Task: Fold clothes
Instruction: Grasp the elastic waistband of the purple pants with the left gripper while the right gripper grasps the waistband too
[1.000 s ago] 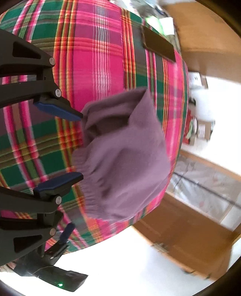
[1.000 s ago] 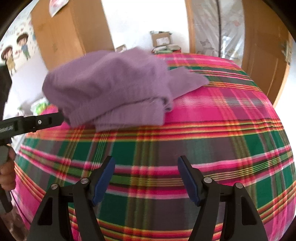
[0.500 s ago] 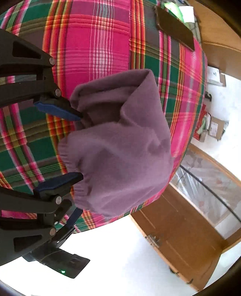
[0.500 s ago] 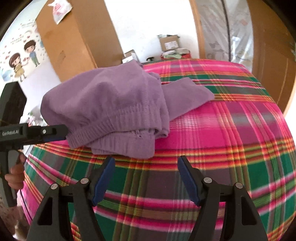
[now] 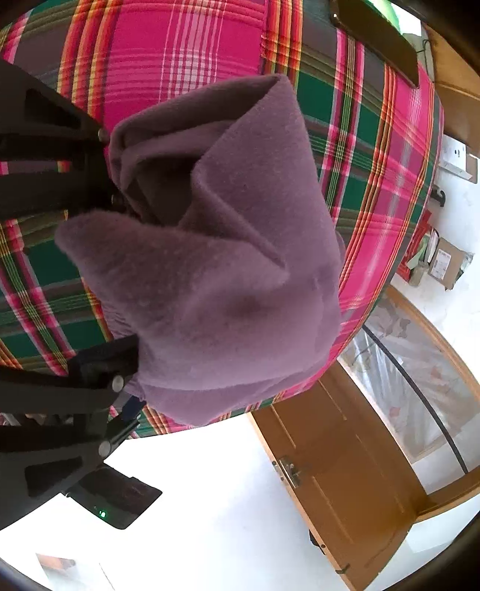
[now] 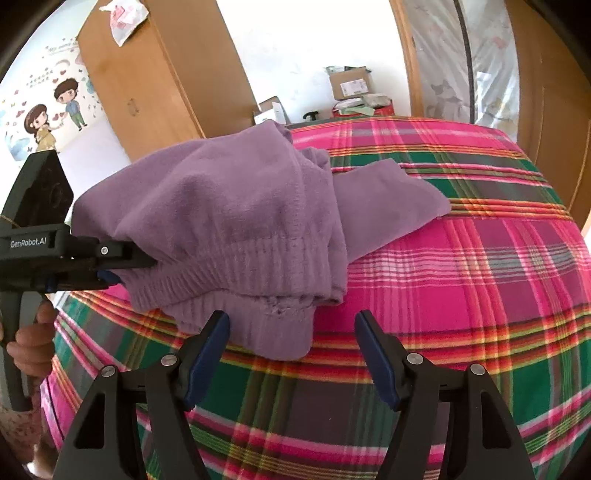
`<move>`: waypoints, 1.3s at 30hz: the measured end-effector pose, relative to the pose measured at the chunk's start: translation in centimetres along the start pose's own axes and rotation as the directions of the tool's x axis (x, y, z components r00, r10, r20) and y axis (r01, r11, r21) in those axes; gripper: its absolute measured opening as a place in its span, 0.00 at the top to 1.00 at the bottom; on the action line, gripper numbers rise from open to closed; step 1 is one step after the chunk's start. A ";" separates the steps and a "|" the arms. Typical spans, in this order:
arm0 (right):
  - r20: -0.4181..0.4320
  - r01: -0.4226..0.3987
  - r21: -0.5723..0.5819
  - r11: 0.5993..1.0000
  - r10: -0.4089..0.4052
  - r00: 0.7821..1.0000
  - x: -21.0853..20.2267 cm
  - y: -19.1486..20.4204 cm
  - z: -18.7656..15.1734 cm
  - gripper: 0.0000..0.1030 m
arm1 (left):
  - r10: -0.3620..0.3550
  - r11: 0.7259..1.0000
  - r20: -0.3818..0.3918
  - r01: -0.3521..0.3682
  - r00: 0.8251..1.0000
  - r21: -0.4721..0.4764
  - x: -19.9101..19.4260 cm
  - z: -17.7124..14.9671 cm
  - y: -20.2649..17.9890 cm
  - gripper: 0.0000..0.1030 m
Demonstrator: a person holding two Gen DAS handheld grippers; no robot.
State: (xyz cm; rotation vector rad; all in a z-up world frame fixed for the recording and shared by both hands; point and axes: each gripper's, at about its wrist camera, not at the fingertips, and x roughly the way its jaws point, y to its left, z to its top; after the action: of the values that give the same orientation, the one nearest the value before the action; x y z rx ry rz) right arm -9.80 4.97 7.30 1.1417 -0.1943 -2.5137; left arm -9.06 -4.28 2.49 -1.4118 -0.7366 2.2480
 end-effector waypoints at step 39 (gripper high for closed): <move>0.283 -0.053 -0.193 0.980 0.108 0.953 -7.8 8.4 4.6 0.88 | -0.041 0.999 0.274 0.034 0.961 0.032 -11.8 -0.1 1.1 0.93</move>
State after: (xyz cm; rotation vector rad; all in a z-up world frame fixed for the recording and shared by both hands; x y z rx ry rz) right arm -6.23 0.12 18.09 0.6739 -0.0812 -2.5549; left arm -4.01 -11.87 10.09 -1.0744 -0.8078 2.4427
